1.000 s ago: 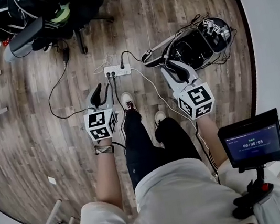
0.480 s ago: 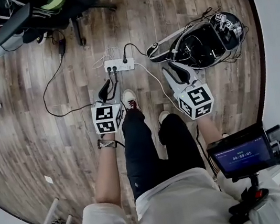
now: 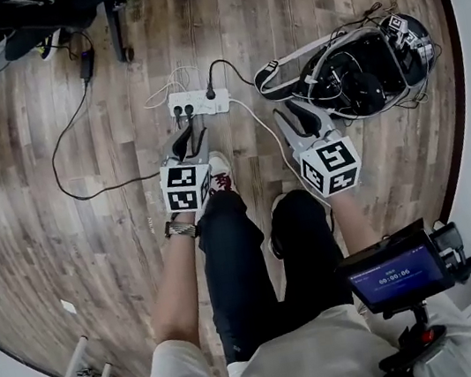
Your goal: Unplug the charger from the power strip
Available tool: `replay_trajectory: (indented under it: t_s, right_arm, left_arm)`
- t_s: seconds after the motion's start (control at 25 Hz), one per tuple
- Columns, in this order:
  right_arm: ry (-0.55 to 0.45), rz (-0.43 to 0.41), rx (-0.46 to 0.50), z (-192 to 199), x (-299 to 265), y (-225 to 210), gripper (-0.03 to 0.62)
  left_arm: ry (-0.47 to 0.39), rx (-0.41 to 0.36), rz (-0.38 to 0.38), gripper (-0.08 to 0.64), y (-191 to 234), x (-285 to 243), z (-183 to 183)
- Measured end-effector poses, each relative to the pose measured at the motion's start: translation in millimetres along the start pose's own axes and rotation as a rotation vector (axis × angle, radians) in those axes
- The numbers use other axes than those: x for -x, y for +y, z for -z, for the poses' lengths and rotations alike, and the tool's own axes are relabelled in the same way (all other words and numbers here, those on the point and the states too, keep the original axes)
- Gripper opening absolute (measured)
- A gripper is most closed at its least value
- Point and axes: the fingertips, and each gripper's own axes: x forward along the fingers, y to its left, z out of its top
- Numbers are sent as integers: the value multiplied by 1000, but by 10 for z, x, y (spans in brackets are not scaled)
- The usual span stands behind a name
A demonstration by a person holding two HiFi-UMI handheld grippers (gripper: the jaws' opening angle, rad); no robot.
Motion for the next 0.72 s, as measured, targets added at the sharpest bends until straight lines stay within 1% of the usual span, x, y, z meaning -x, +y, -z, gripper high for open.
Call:
replay_trajectory:
  t_s: [0.08, 0.16, 0.4, 0.48, 0.6, 0.72]
  right_arm:
    - [13, -6, -2, 182, -151, -4, 123]
    - [20, -12, -1, 341, -289, -17, 126]
    - [17, -21, 14, 772, -696, -170, 135]
    - [16, -30, 24, 917, -850, -227, 137]
    - [20, -44, 27, 1142, -1052, -327, 141]
    - [-1, -51, 12, 1234, -1270, -445, 152]
  left_arm:
    - [8, 20, 4, 120, 78, -160, 166]
    - [11, 22, 12, 120, 126, -290, 305]
    - [-5, -24, 33, 120, 264, -682, 700]
    - [-20, -36, 38, 120, 317, -815, 818]
    - [-55, -52, 69, 120, 316, -1008, 983]
    - [-75, -72, 105, 163, 315, -1190, 1151]
